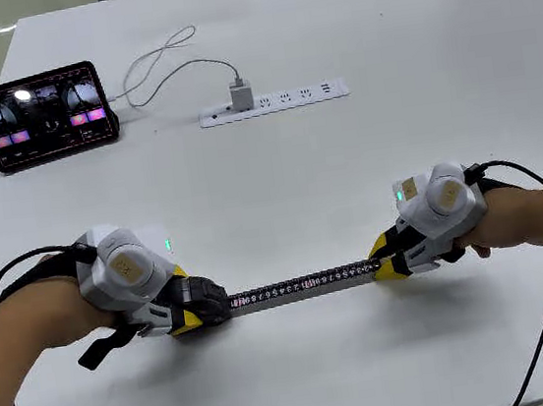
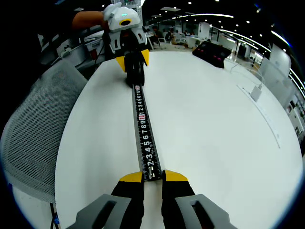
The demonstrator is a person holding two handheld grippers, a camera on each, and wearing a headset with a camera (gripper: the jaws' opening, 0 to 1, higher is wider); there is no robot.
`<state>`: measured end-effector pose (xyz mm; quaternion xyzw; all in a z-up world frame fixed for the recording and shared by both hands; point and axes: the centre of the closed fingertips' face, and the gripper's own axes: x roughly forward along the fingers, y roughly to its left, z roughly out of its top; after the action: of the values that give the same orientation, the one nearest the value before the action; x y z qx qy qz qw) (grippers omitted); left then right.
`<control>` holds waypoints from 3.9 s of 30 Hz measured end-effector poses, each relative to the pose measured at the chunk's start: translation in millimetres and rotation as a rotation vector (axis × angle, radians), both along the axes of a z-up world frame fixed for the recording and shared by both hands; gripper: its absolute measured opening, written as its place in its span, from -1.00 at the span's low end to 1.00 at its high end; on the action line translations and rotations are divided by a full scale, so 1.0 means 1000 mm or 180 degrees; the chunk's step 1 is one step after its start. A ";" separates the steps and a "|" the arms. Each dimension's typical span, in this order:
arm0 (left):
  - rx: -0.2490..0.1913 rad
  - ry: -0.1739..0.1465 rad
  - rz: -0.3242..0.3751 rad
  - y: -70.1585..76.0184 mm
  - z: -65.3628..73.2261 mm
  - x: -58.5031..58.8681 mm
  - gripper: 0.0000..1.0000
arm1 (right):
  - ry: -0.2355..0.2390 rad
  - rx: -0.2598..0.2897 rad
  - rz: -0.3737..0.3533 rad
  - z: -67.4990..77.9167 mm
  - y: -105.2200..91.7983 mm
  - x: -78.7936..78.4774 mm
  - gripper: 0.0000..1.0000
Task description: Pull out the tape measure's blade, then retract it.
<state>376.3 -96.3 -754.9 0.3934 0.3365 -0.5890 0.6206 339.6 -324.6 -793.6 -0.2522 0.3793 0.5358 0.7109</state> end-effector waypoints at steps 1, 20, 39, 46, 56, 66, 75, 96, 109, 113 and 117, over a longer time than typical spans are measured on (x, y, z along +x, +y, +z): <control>-0.0001 0.0000 0.0001 0.000 0.000 0.000 -0.41 | 0.0000 0.0000 -0.0001 0.000 0.000 0.000 -0.82; -0.0008 -0.0003 0.0007 0.000 0.000 0.000 -0.41 | 0.0011 -0.0031 -0.0027 0.003 -0.009 -0.004 -0.82; -0.0013 -0.0006 0.0010 0.000 0.000 0.000 -0.41 | 0.0015 -0.0042 -0.0056 0.004 -0.015 -0.006 -0.82; -0.0017 -0.0005 0.0011 0.000 0.000 0.000 -0.41 | 0.0017 -0.0051 -0.0070 0.004 -0.018 -0.007 -0.82; -0.0020 0.0000 0.0022 0.001 -0.001 0.001 -0.41 | 0.0032 -0.0056 -0.0100 0.003 -0.025 -0.007 -0.82; -0.0011 0.0023 0.0018 -0.002 -0.002 0.002 -0.40 | 0.0051 -0.0085 -0.0096 0.005 -0.026 -0.007 -0.81; -0.0015 0.0023 0.0013 -0.003 -0.001 0.001 -0.40 | 0.0082 -0.0217 -0.0028 0.005 -0.023 -0.009 -0.80; -0.0026 0.0034 0.0001 -0.003 -0.002 0.001 -0.39 | 0.0134 -0.0515 -0.0015 0.001 -0.027 -0.005 -0.78; -0.0063 0.0041 -0.0086 -0.002 -0.003 0.001 -0.35 | 0.0147 -0.0342 -0.0049 0.003 -0.025 -0.008 -0.77; -0.0038 0.0040 -0.0098 -0.001 -0.002 0.001 -0.34 | 0.0107 -0.0377 -0.0016 0.003 -0.024 -0.010 -0.76; -0.0042 0.0096 -0.0136 -0.001 0.001 -0.002 -0.33 | 0.0070 -0.0426 0.0063 0.004 -0.023 -0.012 -0.76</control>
<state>374.4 -97.3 -753.8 0.3875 0.3333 -0.6102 0.6053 327.6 -347.8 -789.6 -0.2971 0.4196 0.5191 0.6828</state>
